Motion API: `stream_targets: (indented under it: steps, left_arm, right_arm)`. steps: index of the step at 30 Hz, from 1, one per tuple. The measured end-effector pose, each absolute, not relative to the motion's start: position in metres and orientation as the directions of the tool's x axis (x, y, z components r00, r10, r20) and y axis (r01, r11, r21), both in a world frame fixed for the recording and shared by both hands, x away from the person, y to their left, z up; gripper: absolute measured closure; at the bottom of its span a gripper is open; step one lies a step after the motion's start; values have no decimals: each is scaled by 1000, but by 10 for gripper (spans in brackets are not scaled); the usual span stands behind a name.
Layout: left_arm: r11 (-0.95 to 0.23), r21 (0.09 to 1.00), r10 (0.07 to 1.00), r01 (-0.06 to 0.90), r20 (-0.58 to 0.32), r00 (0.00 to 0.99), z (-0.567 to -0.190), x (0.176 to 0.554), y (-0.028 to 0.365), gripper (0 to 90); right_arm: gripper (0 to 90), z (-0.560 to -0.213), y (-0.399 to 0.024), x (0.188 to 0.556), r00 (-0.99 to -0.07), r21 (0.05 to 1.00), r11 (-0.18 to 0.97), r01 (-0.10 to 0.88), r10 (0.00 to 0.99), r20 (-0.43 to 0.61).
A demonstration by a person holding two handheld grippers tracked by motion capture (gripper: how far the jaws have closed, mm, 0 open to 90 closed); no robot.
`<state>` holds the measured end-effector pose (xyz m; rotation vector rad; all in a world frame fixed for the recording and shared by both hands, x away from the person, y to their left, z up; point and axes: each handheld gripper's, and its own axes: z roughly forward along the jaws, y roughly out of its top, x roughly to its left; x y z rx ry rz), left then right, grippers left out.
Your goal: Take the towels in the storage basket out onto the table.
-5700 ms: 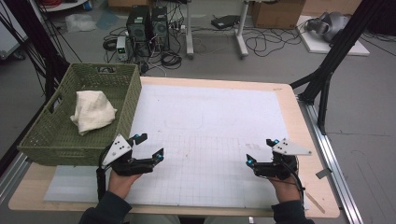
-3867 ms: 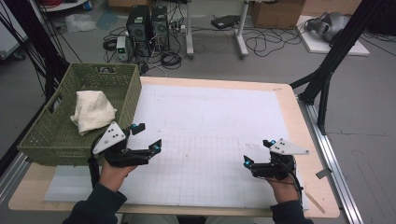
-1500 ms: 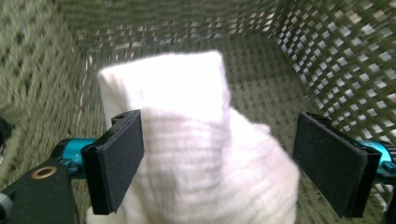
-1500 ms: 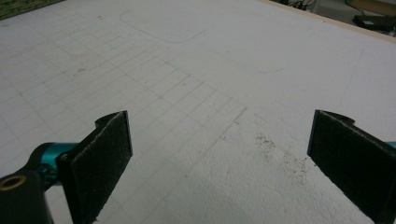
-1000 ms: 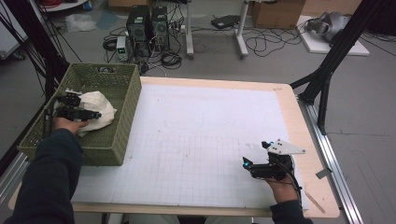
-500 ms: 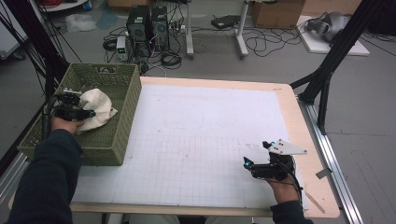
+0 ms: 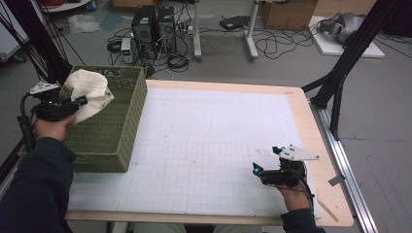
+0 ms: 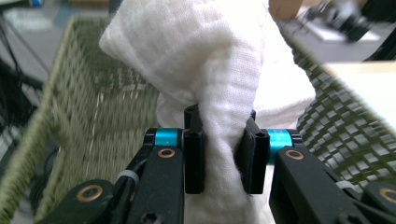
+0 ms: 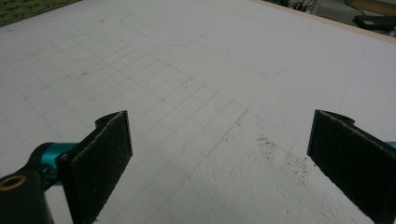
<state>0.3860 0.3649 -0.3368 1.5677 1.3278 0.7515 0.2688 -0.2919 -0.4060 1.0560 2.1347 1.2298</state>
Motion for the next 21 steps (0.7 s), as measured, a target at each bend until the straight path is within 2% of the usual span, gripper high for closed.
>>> stream_targets:
  steps: [7,21]
  left_arm:
    - [44,951,942,305,-141,305,-318,370,354,746]
    - [46,989,894,140,-104,436,-285,347,324,746]
  right_arm:
    - [57,-405,-289,270,-605,871,310,382,796,-17]
    - [57,-404,-288,270,-603,870,311,383,798,-20]
